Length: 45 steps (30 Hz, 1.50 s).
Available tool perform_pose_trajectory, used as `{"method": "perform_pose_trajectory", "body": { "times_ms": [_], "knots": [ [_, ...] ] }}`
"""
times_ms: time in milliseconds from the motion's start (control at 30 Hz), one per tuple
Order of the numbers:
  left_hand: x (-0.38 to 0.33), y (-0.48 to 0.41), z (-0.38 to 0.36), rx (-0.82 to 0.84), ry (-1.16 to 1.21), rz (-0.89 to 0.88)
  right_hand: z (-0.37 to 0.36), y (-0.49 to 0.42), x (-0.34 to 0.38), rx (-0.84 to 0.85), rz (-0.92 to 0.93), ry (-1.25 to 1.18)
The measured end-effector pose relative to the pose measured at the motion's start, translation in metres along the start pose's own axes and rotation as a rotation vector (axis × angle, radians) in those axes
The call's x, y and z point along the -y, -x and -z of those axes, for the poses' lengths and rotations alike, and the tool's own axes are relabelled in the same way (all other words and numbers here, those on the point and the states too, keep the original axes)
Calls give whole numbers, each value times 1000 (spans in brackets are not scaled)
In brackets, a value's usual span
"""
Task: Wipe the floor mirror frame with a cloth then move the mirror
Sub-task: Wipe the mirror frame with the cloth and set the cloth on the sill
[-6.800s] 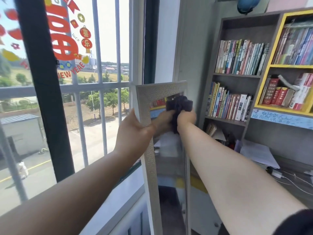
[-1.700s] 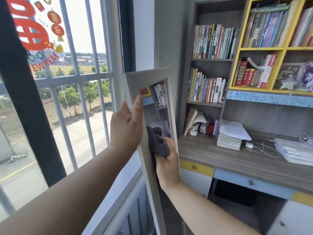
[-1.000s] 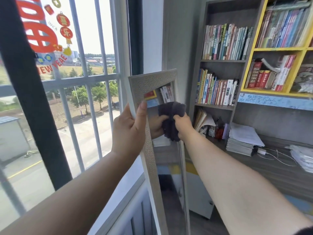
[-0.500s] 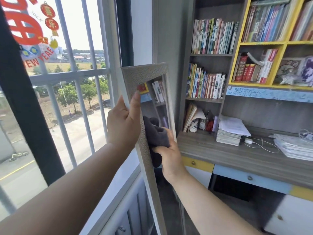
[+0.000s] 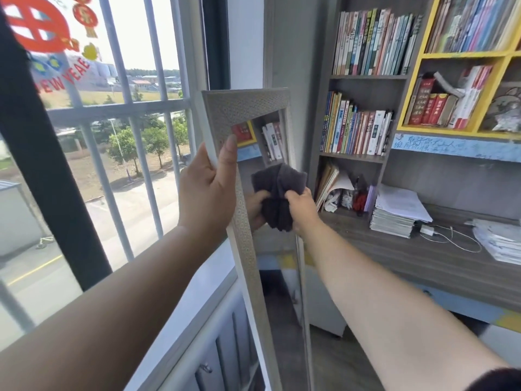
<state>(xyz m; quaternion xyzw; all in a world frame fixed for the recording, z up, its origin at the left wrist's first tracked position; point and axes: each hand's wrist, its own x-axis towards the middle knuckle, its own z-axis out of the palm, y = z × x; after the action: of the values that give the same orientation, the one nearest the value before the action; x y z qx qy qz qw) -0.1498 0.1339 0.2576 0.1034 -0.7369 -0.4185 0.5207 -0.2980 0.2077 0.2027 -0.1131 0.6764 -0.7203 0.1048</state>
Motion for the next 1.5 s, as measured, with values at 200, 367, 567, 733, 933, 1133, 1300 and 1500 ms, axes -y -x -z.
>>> {"method": "perform_pose_trajectory", "body": {
  "times_ms": [200, 367, 567, 733, 933, 1133, 1300, 1500],
  "knots": [
    [0, 2, 0, -12, -18, -2, 7, -35, -10, -60, -15, 8],
    [1, 3, -2, -28, -35, -39, -2, -59, -43, -120, 36, 36],
    [3, 3, 1, -5, -53, -42, -9, 37, -35, -22, 108, -185],
    [5, 13, 4, 102, -4, -63, -11, 95, -7, 241, 318, -487],
    [23, 44, -5, 228, 584, 395, -10, 134, -8, 273, 696, -198],
    [22, 50, 10, 558, 800, 652, -3, 151, -109, 140, 515, -103],
    [39, 68, 4, 573, 637, 595, 11, 175, -171, -28, 183, 44],
    [58, 85, -4, 526, 735, 813, -10, 161, -109, -51, 295, -188]
  ]
}}
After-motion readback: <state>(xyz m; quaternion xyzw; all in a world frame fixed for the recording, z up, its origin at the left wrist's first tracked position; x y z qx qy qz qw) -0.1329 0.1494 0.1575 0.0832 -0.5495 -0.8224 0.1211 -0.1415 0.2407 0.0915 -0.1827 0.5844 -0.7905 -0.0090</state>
